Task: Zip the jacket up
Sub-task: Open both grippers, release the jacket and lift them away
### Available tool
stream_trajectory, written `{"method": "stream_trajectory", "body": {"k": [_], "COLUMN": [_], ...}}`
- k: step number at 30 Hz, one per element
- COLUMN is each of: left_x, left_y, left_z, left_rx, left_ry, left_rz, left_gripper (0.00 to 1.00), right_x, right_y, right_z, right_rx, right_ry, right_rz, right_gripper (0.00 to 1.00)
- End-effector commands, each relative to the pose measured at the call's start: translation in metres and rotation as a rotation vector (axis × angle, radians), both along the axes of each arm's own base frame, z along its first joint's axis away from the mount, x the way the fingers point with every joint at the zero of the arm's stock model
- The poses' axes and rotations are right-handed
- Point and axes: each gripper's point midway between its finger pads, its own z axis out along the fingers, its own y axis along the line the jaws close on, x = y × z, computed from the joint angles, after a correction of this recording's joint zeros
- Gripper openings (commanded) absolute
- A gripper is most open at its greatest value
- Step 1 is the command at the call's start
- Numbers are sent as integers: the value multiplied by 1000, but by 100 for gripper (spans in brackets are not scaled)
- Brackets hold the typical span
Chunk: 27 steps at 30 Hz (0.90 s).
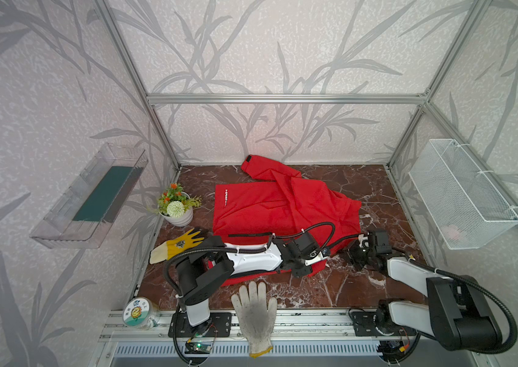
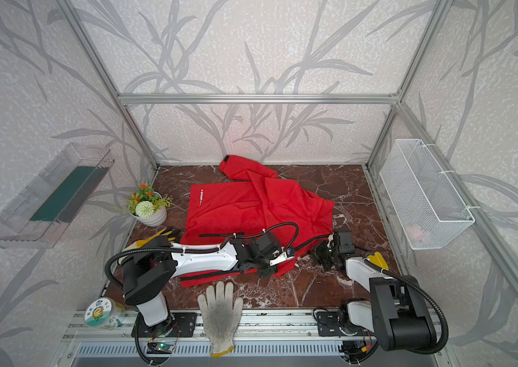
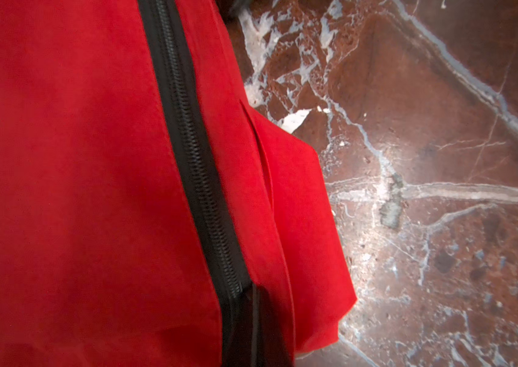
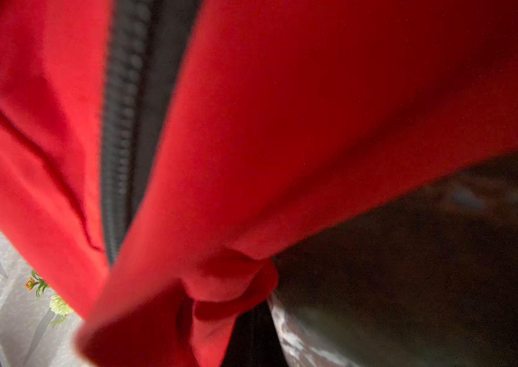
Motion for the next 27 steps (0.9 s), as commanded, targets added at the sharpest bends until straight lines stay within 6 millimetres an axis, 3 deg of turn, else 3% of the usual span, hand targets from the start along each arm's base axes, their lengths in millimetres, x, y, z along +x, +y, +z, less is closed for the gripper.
{"method": "stream_trajectory", "body": {"k": [1, 7, 9, 11, 12, 13, 17, 18, 19, 20, 23, 27], "left_x": [-14, -3, 1, 9, 16, 22, 59, 69, 79, 88, 121, 145], "left_y": [-3, -2, -2, -3, -2, 1, 35, 50, 67, 84, 157, 266], "left_z": [-19, -29, -21, 3, 19, 37, 102, 117, 130, 140, 161, 184], "left_rx": [15, 31, 41, -2, -32, -67, -193, -228, -266, -301, -387, -503], "left_ry": [79, 82, 58, 6, -27, -54, -192, -227, -253, -274, -431, -735], "left_rz": [-23, -2, -9, -3, 10, 22, 184, 234, 299, 363, 619, 950], "left_gripper": [0, 0, 0, 6, 13, 27, 56, 69, 89, 99, 99, 99], "right_x": [-7, -11, -11, -12, -11, -11, -7, -4, -1, 1, 11, 31], "right_y": [-9, -32, -42, -54, -60, -65, -88, -93, -99, -104, -121, -134], "right_z": [4, 21, 29, 40, 47, 54, 78, 83, 89, 92, 105, 115], "right_rx": [-29, -120, -179, -270, -316, -359, -519, -559, -592, -646, -777, -918], "right_ry": [13, -38, -57, -82, -102, -121, -225, -256, -282, -307, -379, -513], "right_rz": [-16, -66, -71, -69, -64, -62, -87, -88, -107, -92, -105, -118], "right_gripper": [0, 0, 0, 0, 3, 7, 36, 48, 56, 72, 96, 99]}}
